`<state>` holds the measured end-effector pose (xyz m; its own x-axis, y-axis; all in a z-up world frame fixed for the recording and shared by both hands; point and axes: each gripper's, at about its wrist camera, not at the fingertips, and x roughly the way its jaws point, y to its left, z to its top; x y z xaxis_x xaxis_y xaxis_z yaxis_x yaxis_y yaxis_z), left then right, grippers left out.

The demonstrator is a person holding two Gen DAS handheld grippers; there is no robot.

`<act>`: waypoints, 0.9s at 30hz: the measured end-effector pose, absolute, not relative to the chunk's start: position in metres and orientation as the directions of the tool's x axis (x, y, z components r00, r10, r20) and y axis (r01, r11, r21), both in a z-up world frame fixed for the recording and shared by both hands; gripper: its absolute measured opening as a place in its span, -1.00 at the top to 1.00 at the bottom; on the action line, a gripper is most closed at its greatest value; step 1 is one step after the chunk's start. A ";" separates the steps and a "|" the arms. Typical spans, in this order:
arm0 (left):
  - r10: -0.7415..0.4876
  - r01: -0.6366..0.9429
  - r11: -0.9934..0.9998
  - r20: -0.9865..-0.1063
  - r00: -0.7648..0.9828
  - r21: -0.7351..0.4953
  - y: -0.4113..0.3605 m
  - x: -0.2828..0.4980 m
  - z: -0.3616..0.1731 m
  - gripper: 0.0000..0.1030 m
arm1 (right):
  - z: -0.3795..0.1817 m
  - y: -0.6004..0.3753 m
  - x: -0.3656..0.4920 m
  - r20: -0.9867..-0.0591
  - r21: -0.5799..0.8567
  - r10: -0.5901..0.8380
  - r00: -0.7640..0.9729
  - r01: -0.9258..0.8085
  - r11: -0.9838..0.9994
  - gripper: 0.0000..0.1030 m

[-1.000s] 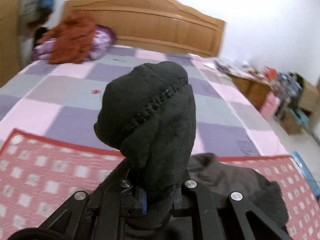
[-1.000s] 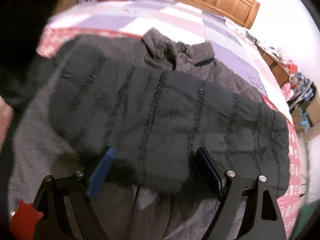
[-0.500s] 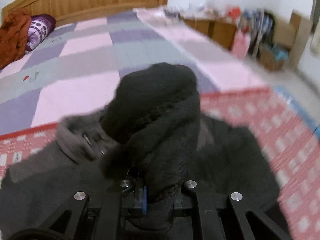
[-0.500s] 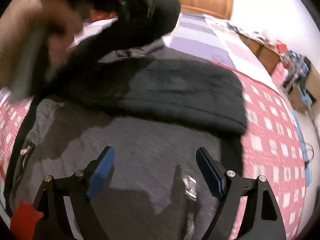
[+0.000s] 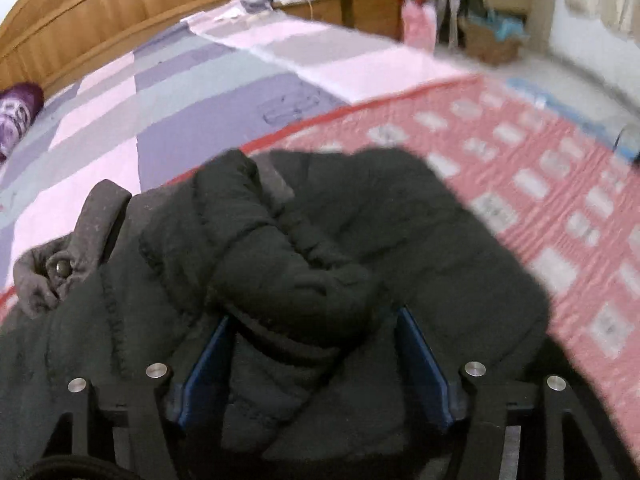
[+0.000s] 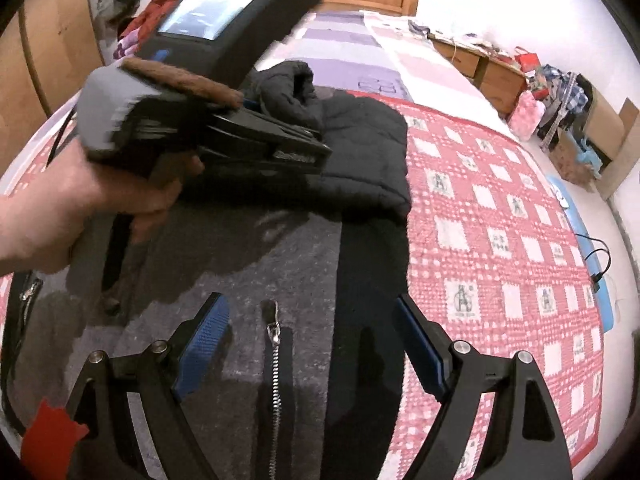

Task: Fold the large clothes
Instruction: 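Smooth the folded sleeves flat with both tools near the collar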

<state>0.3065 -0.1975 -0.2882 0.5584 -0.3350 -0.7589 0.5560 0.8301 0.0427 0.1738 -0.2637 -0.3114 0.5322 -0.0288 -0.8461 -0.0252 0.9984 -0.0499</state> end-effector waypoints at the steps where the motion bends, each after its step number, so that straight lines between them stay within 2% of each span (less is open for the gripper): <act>1: -0.353 0.539 0.842 -0.749 0.560 0.007 -0.188 0.304 -0.280 -0.37 | -0.310 -0.263 0.178 -0.843 -0.052 -0.031 0.536 -0.023 0.998 -0.67; 3: -0.361 0.498 0.867 -0.715 0.599 -0.021 -0.168 0.294 -0.262 -0.37 | -0.307 -0.263 0.183 -0.836 -0.058 -0.039 0.547 -0.018 0.998 -0.67; 6: -0.300 0.429 0.902 -0.661 0.688 0.037 -0.128 0.281 -0.242 -0.41 | -0.303 -0.266 0.191 -0.830 -0.065 -0.053 0.556 -0.002 0.998 -0.67; 10: -0.107 0.237 0.963 -0.621 0.777 0.130 -0.045 0.278 -0.233 -0.45 | -0.299 -0.269 0.207 -0.824 -0.065 -0.062 0.563 0.014 0.998 -0.67; 14: 0.049 0.044 0.991 -0.655 0.754 0.125 0.025 0.301 -0.243 -0.45 | -0.294 -0.262 0.225 -0.807 -0.075 -0.063 0.587 0.005 0.997 -0.67; 16: 0.123 -0.022 0.989 -0.709 0.695 0.149 0.050 0.318 -0.265 -0.47 | -0.292 -0.257 0.238 -0.795 -0.092 -0.073 0.602 0.000 0.996 -0.67; 17: 0.140 -0.023 0.987 -0.774 0.617 0.159 0.059 0.331 -0.287 -0.49 | -0.292 -0.254 0.245 -0.790 -0.097 -0.077 0.609 0.000 0.995 -0.67; 18: 0.135 -0.021 0.989 -0.812 0.568 0.149 0.065 0.338 -0.303 -0.49 | -0.292 -0.250 0.254 -0.789 -0.095 -0.076 0.610 0.001 0.995 -0.67; 21: 0.107 -0.020 0.993 -0.816 0.568 0.117 0.071 0.342 -0.310 -0.49 | -0.292 -0.238 0.281 -0.782 -0.096 -0.077 0.618 0.003 0.995 -0.67; 27: 0.035 0.052 0.994 -0.723 0.690 0.097 0.065 0.333 -0.271 -0.50 | -0.286 -0.192 0.333 -0.749 -0.124 -0.047 0.661 -0.070 0.990 -0.67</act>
